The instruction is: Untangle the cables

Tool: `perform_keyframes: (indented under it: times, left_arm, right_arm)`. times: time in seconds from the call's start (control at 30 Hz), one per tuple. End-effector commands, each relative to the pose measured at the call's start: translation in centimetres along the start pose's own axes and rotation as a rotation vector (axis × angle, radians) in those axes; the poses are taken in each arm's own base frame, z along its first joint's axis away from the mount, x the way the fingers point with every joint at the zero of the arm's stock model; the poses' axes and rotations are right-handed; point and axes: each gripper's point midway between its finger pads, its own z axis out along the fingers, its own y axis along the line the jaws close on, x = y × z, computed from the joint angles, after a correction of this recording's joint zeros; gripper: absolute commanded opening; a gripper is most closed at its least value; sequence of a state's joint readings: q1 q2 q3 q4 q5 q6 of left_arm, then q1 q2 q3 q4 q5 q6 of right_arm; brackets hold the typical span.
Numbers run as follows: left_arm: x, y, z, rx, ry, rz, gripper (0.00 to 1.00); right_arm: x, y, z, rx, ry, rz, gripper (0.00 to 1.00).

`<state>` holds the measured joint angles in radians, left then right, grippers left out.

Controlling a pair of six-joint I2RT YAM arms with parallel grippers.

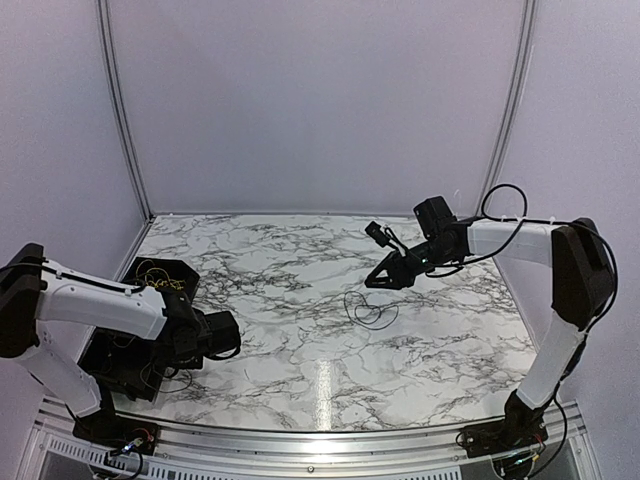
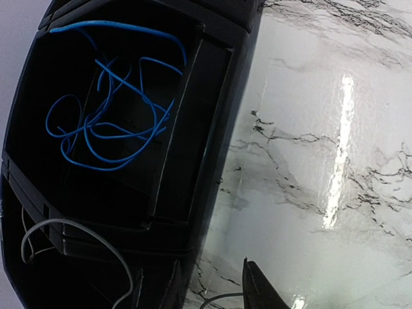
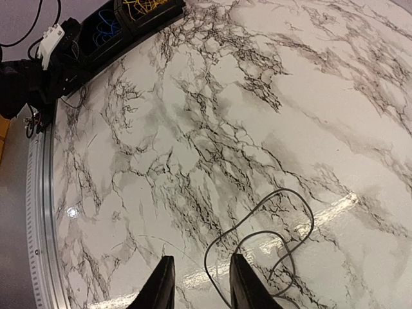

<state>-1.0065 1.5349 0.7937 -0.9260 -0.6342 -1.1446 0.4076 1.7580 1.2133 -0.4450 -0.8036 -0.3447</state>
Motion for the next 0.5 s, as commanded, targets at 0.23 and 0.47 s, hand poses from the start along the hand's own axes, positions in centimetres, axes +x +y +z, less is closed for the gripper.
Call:
perform_keyframes:
  times: [0.23,0.47]
  left_arm:
    - [0.2,1.2,-0.2,-0.110,0.008,0.074,0.29]
    - [0.6,1.6,0.3,-0.139,0.009,0.094,0.22]
  right_arm:
    - [-1.0,0.3,0.1,-0.017,-0.007,-0.024,0.30]
    - [-0.9,0.4,0.2,-0.020,-0.003,-0.023,0.30]
